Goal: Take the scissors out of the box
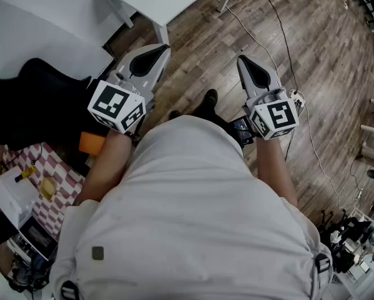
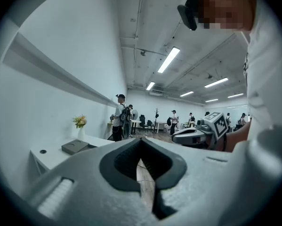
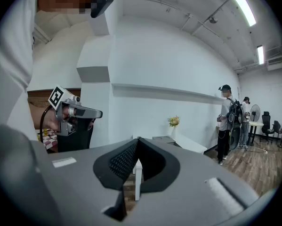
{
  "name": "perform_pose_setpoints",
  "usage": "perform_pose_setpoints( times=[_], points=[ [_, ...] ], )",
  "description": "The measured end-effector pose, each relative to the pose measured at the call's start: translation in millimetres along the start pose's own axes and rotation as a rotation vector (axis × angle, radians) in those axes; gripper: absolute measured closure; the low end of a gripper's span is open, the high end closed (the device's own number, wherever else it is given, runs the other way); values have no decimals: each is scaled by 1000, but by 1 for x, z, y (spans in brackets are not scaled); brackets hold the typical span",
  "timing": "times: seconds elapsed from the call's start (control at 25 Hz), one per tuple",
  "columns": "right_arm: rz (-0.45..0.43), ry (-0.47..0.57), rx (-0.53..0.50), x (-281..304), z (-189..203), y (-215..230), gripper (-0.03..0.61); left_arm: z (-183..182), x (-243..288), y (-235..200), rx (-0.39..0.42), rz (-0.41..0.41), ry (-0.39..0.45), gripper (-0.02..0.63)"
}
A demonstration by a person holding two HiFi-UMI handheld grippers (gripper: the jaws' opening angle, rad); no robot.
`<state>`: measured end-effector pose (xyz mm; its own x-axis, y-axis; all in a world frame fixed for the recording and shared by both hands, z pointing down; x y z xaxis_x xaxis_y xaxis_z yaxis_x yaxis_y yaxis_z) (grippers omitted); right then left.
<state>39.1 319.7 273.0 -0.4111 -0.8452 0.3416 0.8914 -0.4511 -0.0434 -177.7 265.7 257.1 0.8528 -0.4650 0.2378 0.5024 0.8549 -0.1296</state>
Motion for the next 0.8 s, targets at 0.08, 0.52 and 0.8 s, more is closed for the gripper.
perform_pose_setpoints(
  times=[0.08,0.52,0.8],
  points=[
    [-2,-1,1,2,-1,1,568,0,1,-1,8,-1,-1,609],
    [-22,-2,3,16,-2,15,569,-3,18,-9,12,1,-10,609],
    [-38,15,7,24,-3,29,568,-3,33,-13,6,-6,-24,609]
  ],
)
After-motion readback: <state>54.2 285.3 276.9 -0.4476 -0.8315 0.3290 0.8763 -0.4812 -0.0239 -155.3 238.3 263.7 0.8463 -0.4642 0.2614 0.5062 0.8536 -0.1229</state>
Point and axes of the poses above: the fingertips, and each gripper's own axes: x forward along the fingers, y to its right, z out of its underside, the point moved 5 cm from there along -x, backward along the fingers, and after that the axes turned 7 degrees about -y, right-handed, at the moved point
